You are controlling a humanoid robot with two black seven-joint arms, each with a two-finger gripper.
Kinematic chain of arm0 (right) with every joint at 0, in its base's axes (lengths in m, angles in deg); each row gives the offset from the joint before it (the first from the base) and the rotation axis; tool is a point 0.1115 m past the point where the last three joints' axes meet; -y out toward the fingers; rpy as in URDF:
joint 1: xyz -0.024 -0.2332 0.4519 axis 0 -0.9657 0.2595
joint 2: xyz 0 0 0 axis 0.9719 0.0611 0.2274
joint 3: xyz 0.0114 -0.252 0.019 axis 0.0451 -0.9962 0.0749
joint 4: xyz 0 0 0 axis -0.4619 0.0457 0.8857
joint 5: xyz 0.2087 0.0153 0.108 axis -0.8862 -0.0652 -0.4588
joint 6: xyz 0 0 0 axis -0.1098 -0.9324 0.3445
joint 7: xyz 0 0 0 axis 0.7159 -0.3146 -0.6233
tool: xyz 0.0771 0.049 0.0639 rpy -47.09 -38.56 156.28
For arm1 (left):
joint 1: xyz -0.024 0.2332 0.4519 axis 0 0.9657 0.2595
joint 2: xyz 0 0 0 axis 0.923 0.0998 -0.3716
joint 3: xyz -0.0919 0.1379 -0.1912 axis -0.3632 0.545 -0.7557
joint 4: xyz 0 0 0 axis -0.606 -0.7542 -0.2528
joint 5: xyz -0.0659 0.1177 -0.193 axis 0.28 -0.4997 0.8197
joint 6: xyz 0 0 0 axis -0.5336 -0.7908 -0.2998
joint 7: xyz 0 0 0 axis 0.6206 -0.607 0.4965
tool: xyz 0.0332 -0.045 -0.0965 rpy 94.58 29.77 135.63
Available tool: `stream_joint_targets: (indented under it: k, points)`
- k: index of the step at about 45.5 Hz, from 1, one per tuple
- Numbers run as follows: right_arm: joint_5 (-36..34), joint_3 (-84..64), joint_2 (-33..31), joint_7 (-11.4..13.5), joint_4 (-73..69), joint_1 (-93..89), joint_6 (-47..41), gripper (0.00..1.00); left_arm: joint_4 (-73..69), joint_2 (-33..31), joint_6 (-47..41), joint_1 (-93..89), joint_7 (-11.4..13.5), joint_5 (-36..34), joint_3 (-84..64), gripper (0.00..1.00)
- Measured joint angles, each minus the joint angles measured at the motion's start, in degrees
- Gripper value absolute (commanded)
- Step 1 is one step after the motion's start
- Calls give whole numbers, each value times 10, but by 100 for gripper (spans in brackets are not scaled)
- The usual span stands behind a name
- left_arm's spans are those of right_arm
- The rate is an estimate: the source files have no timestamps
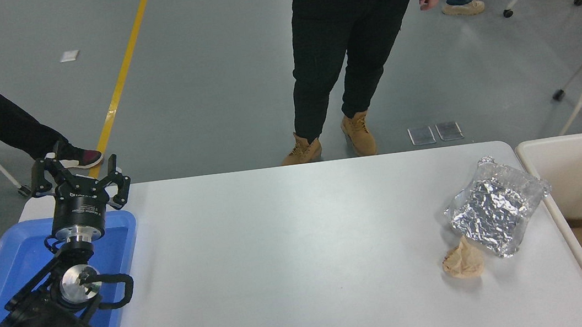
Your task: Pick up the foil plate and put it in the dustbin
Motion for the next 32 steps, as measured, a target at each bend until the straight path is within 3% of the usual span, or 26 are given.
stream_joint_targets:
  k: [14,32]
  points:
    - [9,-8,23,0,-115,74,-51,100,0,0,0,0,0,0,0,99]
    - [32,-7,32,0,-239,155,-188,100,0,0,0,0,0,0,1,99]
